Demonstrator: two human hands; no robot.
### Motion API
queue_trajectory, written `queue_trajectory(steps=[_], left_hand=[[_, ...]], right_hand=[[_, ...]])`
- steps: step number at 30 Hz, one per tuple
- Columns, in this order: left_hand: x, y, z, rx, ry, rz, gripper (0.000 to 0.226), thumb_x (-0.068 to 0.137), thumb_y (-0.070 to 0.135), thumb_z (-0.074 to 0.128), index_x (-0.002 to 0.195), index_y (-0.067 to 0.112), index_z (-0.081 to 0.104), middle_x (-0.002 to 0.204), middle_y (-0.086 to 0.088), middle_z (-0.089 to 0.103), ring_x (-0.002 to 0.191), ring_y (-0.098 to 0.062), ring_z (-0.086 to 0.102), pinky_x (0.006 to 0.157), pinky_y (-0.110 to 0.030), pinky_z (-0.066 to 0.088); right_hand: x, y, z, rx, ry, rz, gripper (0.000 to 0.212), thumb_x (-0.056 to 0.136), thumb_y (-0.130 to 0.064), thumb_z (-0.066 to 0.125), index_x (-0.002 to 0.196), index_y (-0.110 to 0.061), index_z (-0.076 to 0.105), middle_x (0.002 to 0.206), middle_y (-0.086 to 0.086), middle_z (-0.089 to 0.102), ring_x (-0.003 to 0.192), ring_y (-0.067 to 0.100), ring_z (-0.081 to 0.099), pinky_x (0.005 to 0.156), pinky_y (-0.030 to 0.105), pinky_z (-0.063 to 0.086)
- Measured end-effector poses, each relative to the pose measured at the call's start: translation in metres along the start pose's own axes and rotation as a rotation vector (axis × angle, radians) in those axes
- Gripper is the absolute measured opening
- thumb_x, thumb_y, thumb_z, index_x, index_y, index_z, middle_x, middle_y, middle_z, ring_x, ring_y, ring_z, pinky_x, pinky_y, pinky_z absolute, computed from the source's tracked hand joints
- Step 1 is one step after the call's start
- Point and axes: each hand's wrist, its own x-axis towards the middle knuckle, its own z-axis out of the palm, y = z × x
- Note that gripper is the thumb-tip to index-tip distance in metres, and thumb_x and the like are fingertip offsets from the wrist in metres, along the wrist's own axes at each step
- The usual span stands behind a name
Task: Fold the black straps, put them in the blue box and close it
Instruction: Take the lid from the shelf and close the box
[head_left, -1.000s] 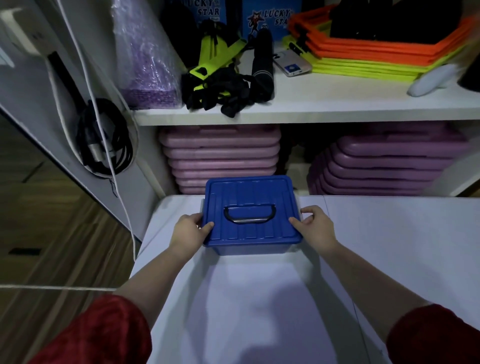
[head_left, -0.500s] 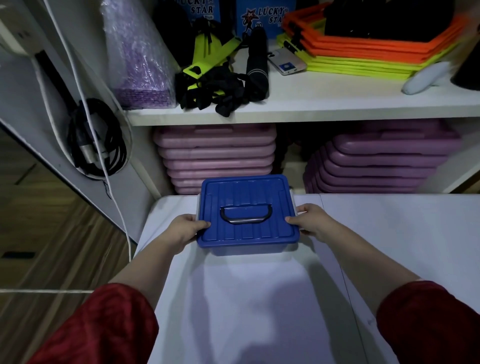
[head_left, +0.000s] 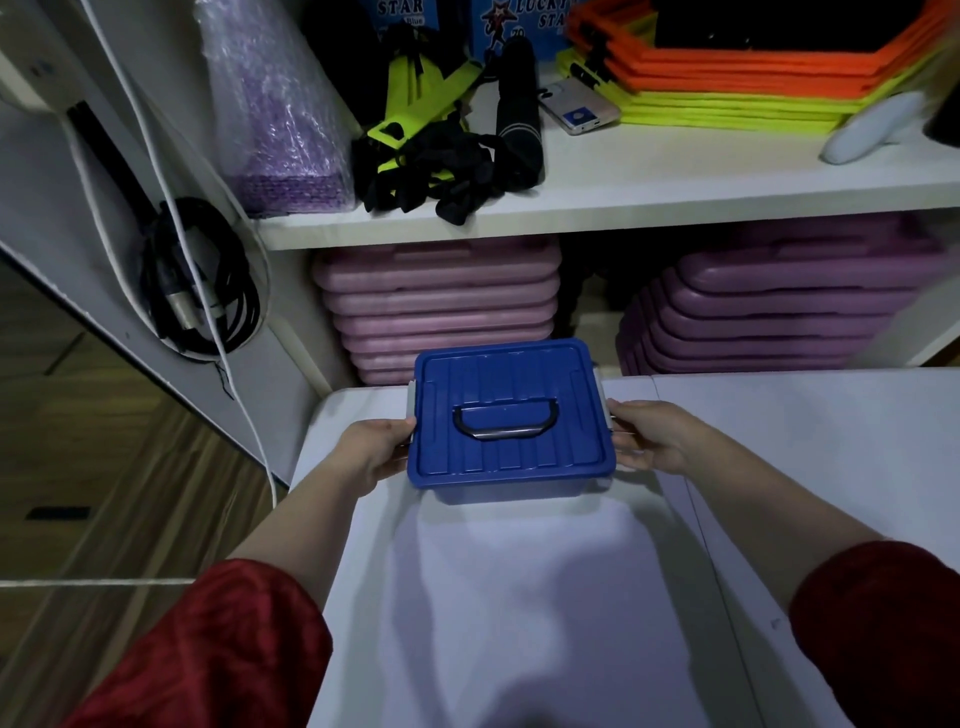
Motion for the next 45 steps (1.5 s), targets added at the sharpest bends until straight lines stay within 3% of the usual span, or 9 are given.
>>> queue_trajectory(steps=[7, 12, 15, 19, 27, 32, 37, 42, 45], left_hand=[[0.006, 0.002, 0.005, 0.034, 0.019, 0.014, 0.023, 0.090, 0.016, 0.063, 0.102, -0.003, 0.063, 0.100, -0.017, 0.070, 0.088, -0.028, 0.070, 0.073, -0.034, 0.056], [0.010, 0.004, 0.004, 0.102, 0.041, 0.033, 0.025, 0.087, 0.018, 0.067, 0.098, -0.004, 0.064, 0.099, -0.019, 0.071, 0.085, -0.030, 0.071, 0.082, -0.040, 0.058], [0.013, 0.004, 0.008, 0.168, 0.072, 0.045, 0.026, 0.083, 0.022, 0.072, 0.090, -0.002, 0.066, 0.096, -0.017, 0.072, 0.084, -0.030, 0.070, 0.085, -0.043, 0.057], [0.011, 0.006, 0.019, 0.574, 0.211, 0.171, 0.032, 0.082, 0.036, 0.070, 0.069, 0.008, 0.061, 0.083, -0.010, 0.070, 0.080, -0.027, 0.065, 0.080, -0.038, 0.055], [0.016, 0.009, 0.015, 0.493, 0.179, 0.135, 0.031, 0.078, 0.035, 0.075, 0.066, 0.011, 0.059, 0.088, -0.013, 0.073, 0.086, -0.029, 0.069, 0.087, -0.043, 0.056], [0.021, 0.012, 0.019, 0.548, 0.196, 0.141, 0.030, 0.079, 0.037, 0.073, 0.069, 0.012, 0.059, 0.088, -0.009, 0.072, 0.085, -0.027, 0.068, 0.084, -0.039, 0.055], [0.014, 0.004, 0.023, 0.582, 0.248, 0.233, 0.029, 0.084, 0.039, 0.065, 0.082, 0.010, 0.063, 0.086, -0.006, 0.070, 0.087, -0.027, 0.066, 0.077, -0.035, 0.052], [-0.014, -0.023, 0.025, 0.462, 0.245, 0.341, 0.034, 0.090, 0.034, 0.057, 0.113, 0.009, 0.063, 0.095, -0.002, 0.067, 0.086, -0.021, 0.062, 0.076, -0.030, 0.047], [-0.044, -0.042, 0.022, 0.432, 0.224, 0.475, 0.030, 0.094, 0.030, 0.054, 0.119, 0.017, 0.059, 0.093, 0.003, 0.063, 0.076, -0.012, 0.060, 0.070, -0.027, 0.044]], right_hand=[[0.017, 0.000, -0.007, 0.067, -0.097, 0.039, 0.014, 0.088, -0.025, 0.064, 0.097, -0.014, 0.061, 0.100, 0.003, 0.065, 0.085, 0.017, 0.064, 0.084, 0.035, 0.052], [0.020, 0.002, -0.002, -0.001, -0.081, 0.012, 0.027, 0.089, -0.023, 0.063, 0.111, -0.008, 0.060, 0.108, 0.009, 0.067, 0.080, 0.019, 0.066, 0.068, 0.032, 0.057], [0.019, 0.001, 0.003, -0.102, -0.008, -0.039, 0.023, 0.089, -0.023, 0.064, 0.101, -0.004, 0.060, 0.087, 0.012, 0.067, 0.068, 0.020, 0.063, 0.056, 0.027, 0.057], [0.031, 0.009, 0.014, -0.353, 0.198, -0.212, 0.031, 0.081, -0.029, 0.072, 0.067, -0.010, 0.051, 0.077, 0.015, 0.061, 0.070, 0.028, 0.061, 0.074, 0.044, 0.056], [0.038, 0.011, 0.015, -0.361, 0.220, -0.253, 0.036, 0.079, -0.034, 0.071, 0.068, -0.013, 0.044, 0.079, 0.013, 0.058, 0.075, 0.028, 0.061, 0.075, 0.044, 0.056], [0.042, 0.010, 0.016, -0.359, 0.241, -0.265, 0.032, 0.079, -0.037, 0.070, 0.072, -0.016, 0.047, 0.091, 0.012, 0.062, 0.083, 0.029, 0.062, 0.081, 0.046, 0.055], [0.024, 0.015, 0.021, -0.475, 0.332, -0.361, 0.029, 0.084, -0.037, 0.063, 0.073, -0.015, 0.047, 0.085, 0.008, 0.063, 0.080, 0.026, 0.060, 0.069, 0.034, 0.049], [0.003, 0.046, 0.022, -0.491, 0.280, -0.468, 0.036, 0.090, -0.044, 0.054, 0.107, -0.012, 0.049, 0.095, 0.008, 0.060, 0.087, 0.025, 0.060, 0.061, 0.029, 0.042], [-0.013, 0.070, 0.015, -0.398, 0.226, -0.542, 0.035, 0.089, -0.048, 0.054, 0.111, -0.021, 0.051, 0.094, 0.004, 0.062, 0.083, 0.020, 0.061, 0.065, 0.027, 0.046]])
